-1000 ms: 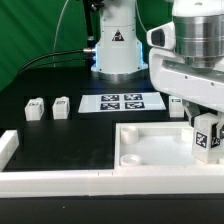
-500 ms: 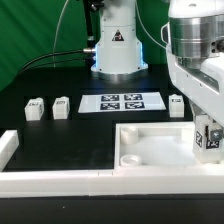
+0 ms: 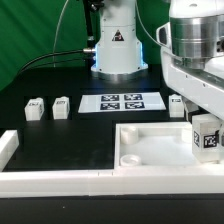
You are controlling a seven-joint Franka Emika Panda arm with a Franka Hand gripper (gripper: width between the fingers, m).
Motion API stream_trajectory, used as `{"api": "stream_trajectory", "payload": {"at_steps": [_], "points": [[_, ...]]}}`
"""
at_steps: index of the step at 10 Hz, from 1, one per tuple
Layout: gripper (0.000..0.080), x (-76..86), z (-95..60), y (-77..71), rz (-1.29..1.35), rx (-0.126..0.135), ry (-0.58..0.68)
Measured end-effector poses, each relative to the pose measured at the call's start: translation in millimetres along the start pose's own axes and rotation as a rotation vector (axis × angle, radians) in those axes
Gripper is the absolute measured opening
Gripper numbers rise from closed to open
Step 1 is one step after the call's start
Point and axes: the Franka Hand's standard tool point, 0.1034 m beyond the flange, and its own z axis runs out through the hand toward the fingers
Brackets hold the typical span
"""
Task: Assemble one leg
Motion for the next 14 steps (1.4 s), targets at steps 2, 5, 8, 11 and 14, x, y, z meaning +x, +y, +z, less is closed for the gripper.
{"api": "stream_trajectory", "payload": {"at_steps": [2,5,8,11,14], "points": [[0.0645,-1.9,1.3,0.3,-0.248,-0.004,0.0],[0.0649,-2.5,1.4,0.2,-0.594,-0.013,0.011],[0.0649,-2.1,-2.1,-4.0,-0.929,-0.039,0.046],[0.0649,-0.6,-2.3,-3.8,-1.172,-0.051,0.047],[0.0515,-0.6,-2.3,-3.8,-1.17,-0.051,0.047]]}}
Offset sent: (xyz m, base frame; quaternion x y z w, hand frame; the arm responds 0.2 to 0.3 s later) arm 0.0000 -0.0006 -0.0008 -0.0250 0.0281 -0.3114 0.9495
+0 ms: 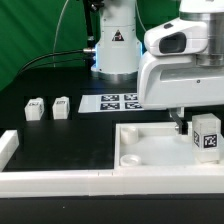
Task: Assemble one leg
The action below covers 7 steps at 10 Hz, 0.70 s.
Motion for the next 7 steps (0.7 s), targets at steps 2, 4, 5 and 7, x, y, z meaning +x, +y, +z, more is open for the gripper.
{"api": "stream_trajectory", "payload": {"at_steps": [2,4,5,7], "points": [[0.0377,0.0,0.0,0.0,0.0,0.0,0.0],[0.0291,0.1,-0.1,0.4,0.016,0.0,0.0],[0.0291,0.1,-0.1,0.5,0.031,0.0,0.0],[0.0291,0.3,-0.1,0.5,0.095,0.001,0.001]]}}
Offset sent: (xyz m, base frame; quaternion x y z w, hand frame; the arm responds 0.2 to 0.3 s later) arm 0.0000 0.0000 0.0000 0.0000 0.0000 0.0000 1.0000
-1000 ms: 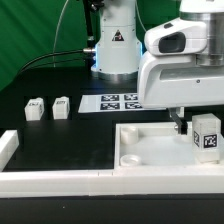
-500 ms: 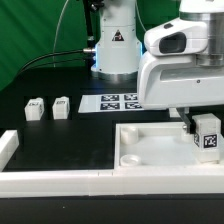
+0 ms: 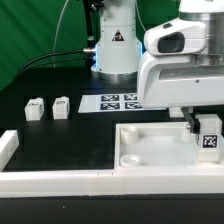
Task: Assemble one leg
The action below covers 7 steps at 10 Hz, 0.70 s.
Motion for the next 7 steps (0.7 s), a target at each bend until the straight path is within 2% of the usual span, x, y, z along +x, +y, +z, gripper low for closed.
{"api": "stream_trajectory", "payload": {"at_steps": [2,7], "points": [[0.0291,0.1,0.4,2.3,0.291,0.014,-0.006],[0.0292,-0.1,0.8,4.8,0.866,0.016,-0.014]]}}
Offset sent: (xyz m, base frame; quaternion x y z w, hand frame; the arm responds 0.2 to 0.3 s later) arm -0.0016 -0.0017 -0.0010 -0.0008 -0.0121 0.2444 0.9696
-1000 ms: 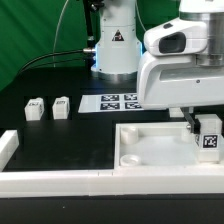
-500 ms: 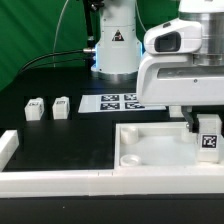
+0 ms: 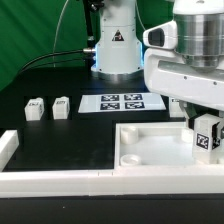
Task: Assemble one leg
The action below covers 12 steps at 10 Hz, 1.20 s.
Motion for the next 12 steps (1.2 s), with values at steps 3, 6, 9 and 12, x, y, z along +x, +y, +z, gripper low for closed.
{"api": "stream_trajectory", "payload": {"at_steps": [3,6,9,12], "points": [[0.0294,-0.6,0.5,0.7,0.35,-0.002,0.005],[0.0294,0.1,0.7,1.6,0.527,0.003,-0.011],[0.0374,-0.3,0.8,1.5,0.548,0.003,-0.011],[0.062,-1.2,0.8,1.0,0.493,0.004,-0.012]]}}
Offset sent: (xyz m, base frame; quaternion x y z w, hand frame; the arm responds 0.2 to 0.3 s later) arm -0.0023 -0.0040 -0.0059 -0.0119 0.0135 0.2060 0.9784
